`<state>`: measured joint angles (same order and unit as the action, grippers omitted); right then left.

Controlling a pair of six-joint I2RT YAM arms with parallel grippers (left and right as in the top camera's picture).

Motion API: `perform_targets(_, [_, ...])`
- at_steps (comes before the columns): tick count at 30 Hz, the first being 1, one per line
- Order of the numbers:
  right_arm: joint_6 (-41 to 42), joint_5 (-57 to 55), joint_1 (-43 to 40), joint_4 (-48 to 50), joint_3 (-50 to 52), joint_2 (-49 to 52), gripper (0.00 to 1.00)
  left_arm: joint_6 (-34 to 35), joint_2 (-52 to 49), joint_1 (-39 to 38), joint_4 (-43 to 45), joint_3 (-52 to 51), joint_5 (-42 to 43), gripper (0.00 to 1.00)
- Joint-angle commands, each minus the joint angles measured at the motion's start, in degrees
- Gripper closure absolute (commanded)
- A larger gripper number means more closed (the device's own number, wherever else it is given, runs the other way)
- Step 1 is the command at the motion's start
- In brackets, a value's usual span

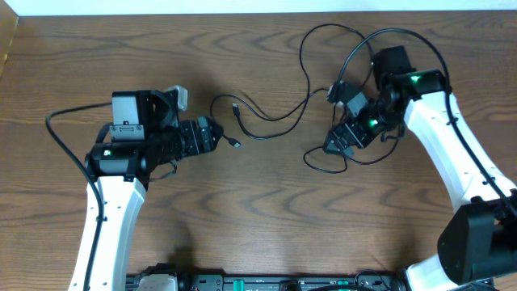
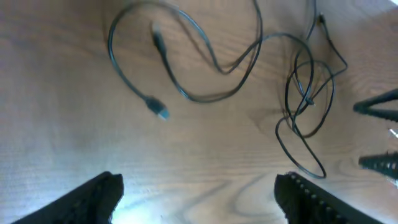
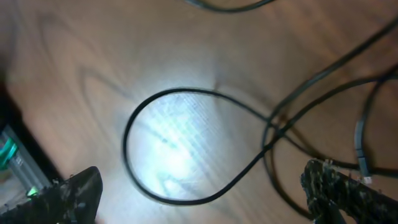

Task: Untangle cables
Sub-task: 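Bring the right gripper back over the black cable and lower it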

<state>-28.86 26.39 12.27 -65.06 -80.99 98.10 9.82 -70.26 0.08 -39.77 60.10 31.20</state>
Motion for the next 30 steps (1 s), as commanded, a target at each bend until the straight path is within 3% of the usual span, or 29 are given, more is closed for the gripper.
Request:
perform_targets(1, [-1.6, 1.0, 1.7, -1.0, 0.6, 0.6, 0.02, -1.5, -0.2, -0.2, 3.9, 0.0, 2.7, 0.11])
perform_targets(6, [-1.4, 0.9, 3.9, -1.2, 2.7, 0.6, 0.04, -1.5, -0.2, -0.2, 8.3, 0.0, 11.2, 0.05])
perform_targets(22, [7.7, 0.5, 9.5, 12.4, 17.6, 0.6, 0.04, -2.3, -0.2, -0.2, 4.2, 0.0, 12.3, 0.05])
perform_targets(23, [7.7, 0.5, 9.6, 12.7, 18.0, 0.6, 0.09, -2.3, -0.2, -0.2, 3.9, 0.0, 12.3, 0.05])
perform_targets(24, [8.1, 0.5, 9.8, 13.3, 18.6, 0.6, 0.27, -2.3, -0.2, -0.2, 3.4, 0.0, 12.3, 0.05])
perform_targets(25, [8.9, 0.5, 9.9, 13.9, 19.0, 0.6, 0.66, -2.3, -0.2, -0.2, 3.0, 0.0, 12.3, 0.05])
perform_targets(26, [10.1, 0.6, 10.0, 14.5, 19.1, 0.6, 0.99, -2.3, -0.2, -0.2, 2.6, 0.0, 12.3, 0.05])
perform_targets(30, [14.9, 1.9, 10.3, 17.7, 18.5, 0.5, 0.99, -2.3, -0.2, -0.2, 1.8, 0.0, 12.3, 0.04])
